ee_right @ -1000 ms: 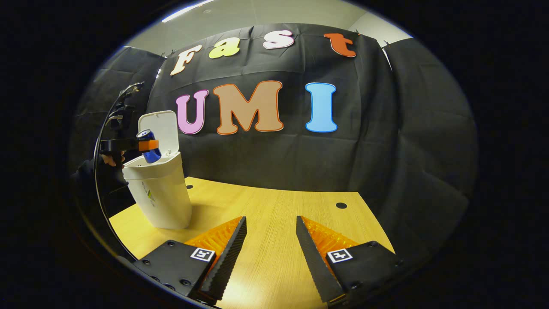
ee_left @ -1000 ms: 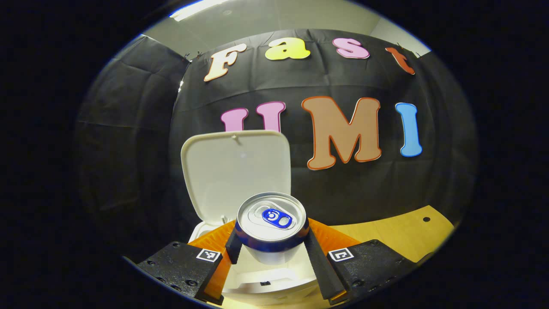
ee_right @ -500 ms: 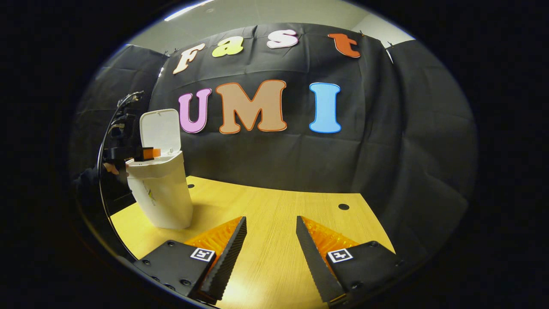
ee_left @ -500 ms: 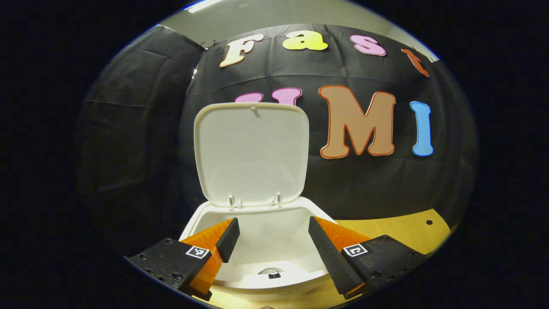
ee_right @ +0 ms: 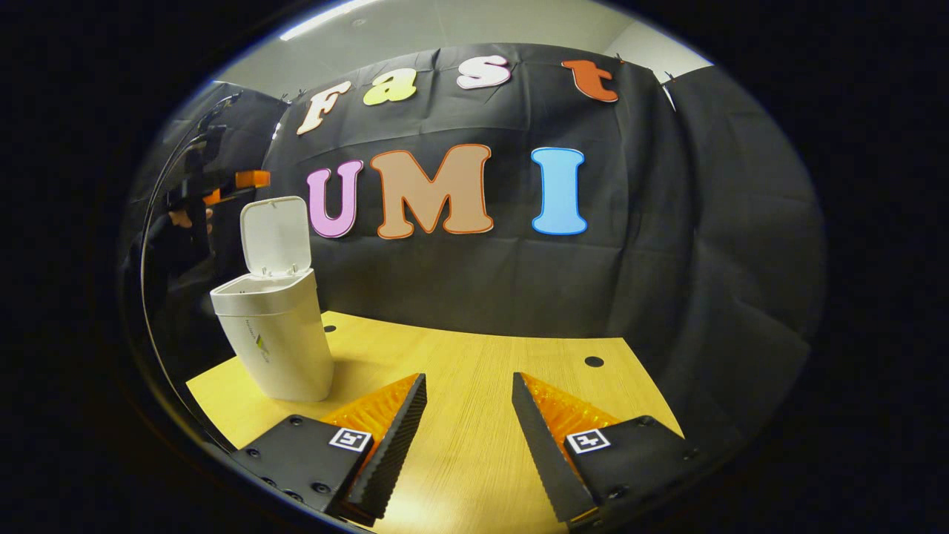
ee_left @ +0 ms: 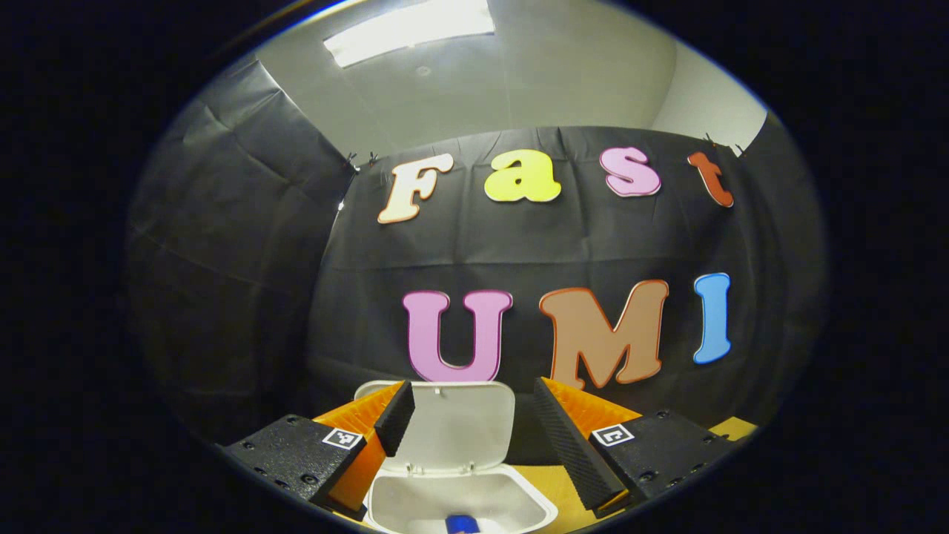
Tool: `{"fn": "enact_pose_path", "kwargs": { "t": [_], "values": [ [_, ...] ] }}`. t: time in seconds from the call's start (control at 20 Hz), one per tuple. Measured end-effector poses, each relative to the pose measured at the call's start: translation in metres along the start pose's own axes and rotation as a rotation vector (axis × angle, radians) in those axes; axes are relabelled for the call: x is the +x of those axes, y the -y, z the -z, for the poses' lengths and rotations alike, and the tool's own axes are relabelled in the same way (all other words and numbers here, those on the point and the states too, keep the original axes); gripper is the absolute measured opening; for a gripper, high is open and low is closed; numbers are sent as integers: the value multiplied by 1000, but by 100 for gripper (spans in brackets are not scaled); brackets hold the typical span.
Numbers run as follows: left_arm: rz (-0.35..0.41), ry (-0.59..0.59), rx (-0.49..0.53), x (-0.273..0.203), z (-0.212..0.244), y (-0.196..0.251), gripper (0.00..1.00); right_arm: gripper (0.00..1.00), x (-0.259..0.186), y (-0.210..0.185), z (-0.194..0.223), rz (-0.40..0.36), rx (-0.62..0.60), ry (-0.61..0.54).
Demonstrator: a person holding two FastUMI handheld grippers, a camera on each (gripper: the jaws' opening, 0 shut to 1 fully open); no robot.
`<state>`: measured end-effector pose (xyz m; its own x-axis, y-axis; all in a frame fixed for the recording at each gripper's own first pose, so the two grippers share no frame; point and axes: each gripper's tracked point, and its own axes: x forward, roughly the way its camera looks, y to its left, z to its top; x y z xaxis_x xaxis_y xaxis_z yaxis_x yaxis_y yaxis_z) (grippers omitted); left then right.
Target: Press the lid of the desktop garbage bin to open it, pick up the crumpled paper on the desktop and throw it into the bin, then pick up the pop can on the desktop and drop it into the bin, and finally close the garbage bin lid.
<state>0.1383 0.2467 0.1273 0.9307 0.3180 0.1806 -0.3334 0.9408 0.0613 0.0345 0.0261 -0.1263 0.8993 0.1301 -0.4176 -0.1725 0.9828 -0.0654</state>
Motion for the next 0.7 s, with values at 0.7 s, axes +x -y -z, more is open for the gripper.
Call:
{"fn": "enact_pose_path", "kwargs": {
  "t": [0.7],
  "values": [
    [-71, -224, 9, 118, 50, -46, 97, 81, -7, 13, 18, 44, 15, -41]
  ]
}}
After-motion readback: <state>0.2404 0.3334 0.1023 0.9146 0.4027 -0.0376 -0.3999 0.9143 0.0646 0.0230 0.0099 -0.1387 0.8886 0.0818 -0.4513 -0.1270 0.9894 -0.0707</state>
